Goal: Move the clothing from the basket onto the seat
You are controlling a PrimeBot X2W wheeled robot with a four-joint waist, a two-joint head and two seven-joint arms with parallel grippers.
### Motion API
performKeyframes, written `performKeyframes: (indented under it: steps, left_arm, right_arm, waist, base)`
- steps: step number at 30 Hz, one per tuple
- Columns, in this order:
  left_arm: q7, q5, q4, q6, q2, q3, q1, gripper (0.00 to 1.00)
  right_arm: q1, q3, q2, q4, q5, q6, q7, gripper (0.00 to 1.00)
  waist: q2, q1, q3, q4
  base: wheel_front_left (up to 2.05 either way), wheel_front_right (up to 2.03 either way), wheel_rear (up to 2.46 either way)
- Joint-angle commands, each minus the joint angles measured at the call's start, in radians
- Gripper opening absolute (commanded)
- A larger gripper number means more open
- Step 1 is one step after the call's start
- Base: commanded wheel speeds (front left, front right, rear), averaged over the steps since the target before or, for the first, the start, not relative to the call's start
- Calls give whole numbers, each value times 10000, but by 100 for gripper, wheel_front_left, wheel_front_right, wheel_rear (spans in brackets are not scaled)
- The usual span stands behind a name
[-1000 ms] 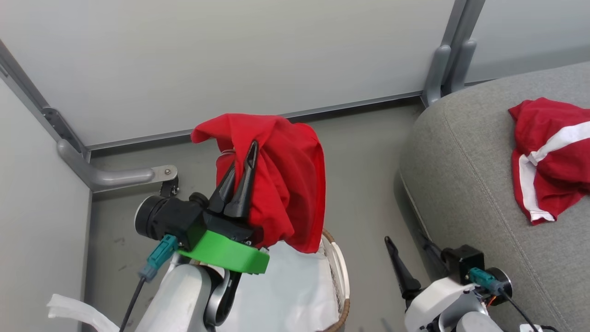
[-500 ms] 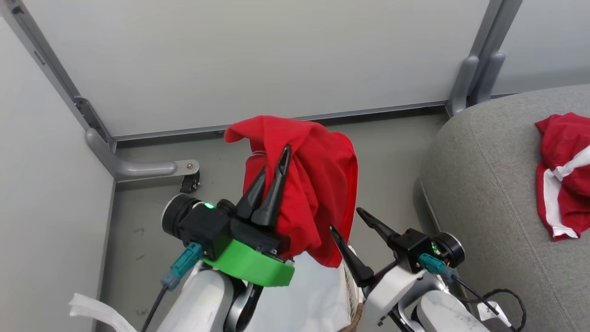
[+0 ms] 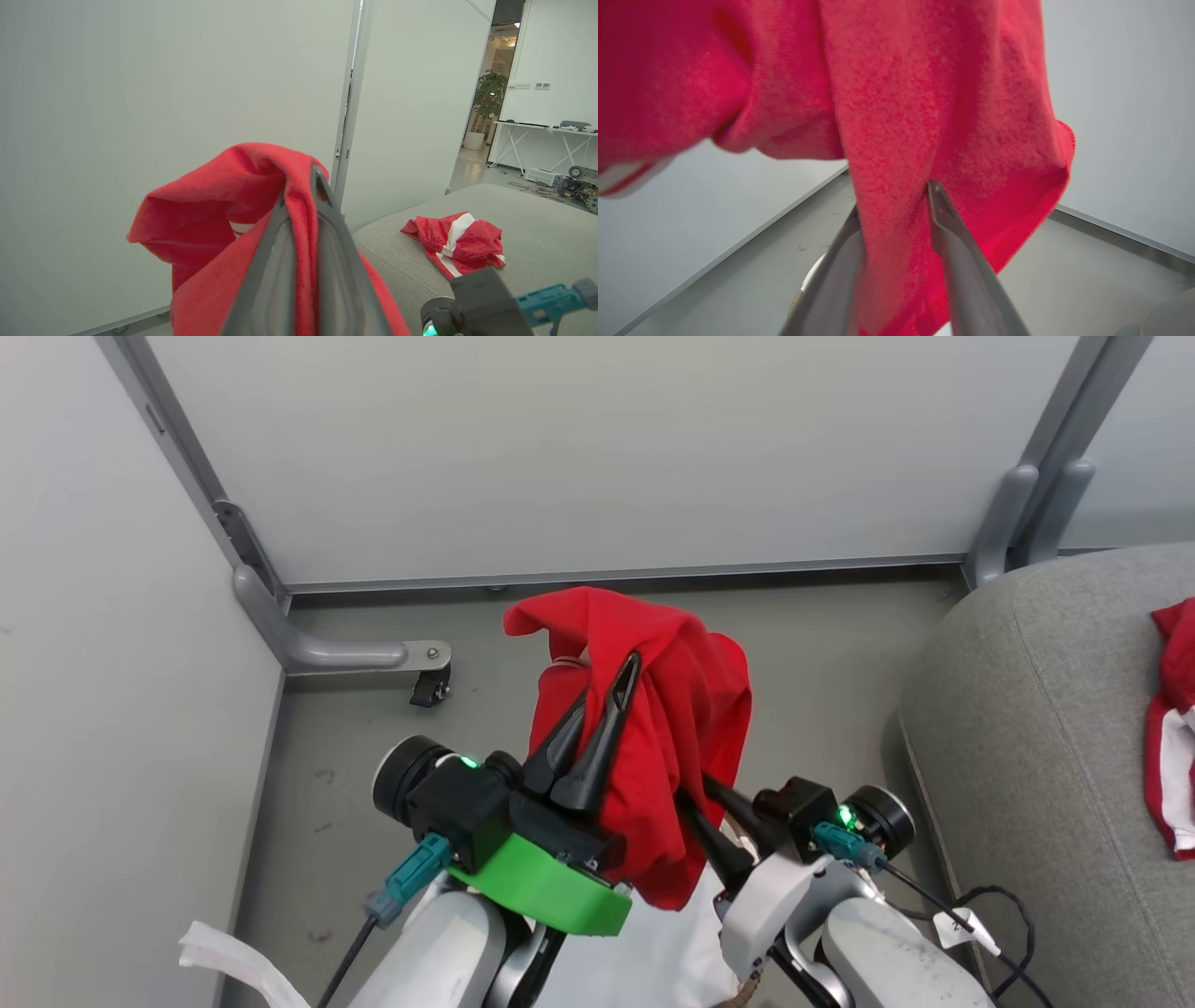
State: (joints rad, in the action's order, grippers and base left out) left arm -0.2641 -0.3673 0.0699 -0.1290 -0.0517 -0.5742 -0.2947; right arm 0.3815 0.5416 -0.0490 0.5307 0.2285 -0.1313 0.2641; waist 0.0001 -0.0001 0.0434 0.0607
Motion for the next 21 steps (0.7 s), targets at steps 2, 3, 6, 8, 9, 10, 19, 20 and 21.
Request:
performKeyframes:
  steps: [2, 3, 6, 8, 9, 10, 19, 20, 21]
  left_arm:
    - [-2, -60, -3, -29, 6, 26, -49, 0]
    - [-2, -75, 3, -29, 7, 38, -24, 0]
    - [-4, -102, 18, -29, 8, 99, 36, 0]
    - [-4, -115, 9, -29, 9, 142, 77, 0]
    - [-4, -131, 7, -29, 9, 150, 94, 0]
    - [-4, -138, 7, -29, 9, 162, 105, 0]
    - [-4, -163, 16, -29, 10, 191, 99, 0]
    - [-4, -160, 24, -29, 10, 187, 92, 0]
    - [-4, -144, 35, -29, 10, 202, 81, 0]
  right_arm:
    - [-124, 177, -35, 270, 281, 10, 5, 0]
    - [-190, 238, -43, 371, 343, 10, 3, 0]
    - [-327, 383, -43, 609, 567, 10, 3, 0]
    - [-353, 434, -43, 661, 658, 10, 3, 0]
    - [-373, 449, -43, 689, 679, 10, 3, 0]
    - [-388, 462, -43, 686, 690, 12, 3, 0]
    - [-428, 500, -43, 582, 878, 12, 3, 0]
    - [-423, 480, -43, 561, 880, 10, 3, 0]
    - [-424, 433, -43, 529, 885, 12, 3, 0]
  waist:
    - [-1, 1, -28, 126]
    - [-1, 1, -31, 137]
    - [-1, 1, -32, 123]
    - [-1, 1, -11, 68]
    - [-1, 1, 3, 39]
    - [-1, 1, 12, 9]
    - [-1, 1, 80, -188]
    - [-1, 1, 86, -195]
    - [-1, 1, 91, -207]
  base:
    - [0, 0, 0]
    - [0, 0, 0]
    - [0, 0, 0]
    - [0, 0, 0]
    - [0, 0, 0]
    - [0, 0, 0]
    - [0, 0, 0]
    - [0, 0, 0]
    - [0, 0, 0]
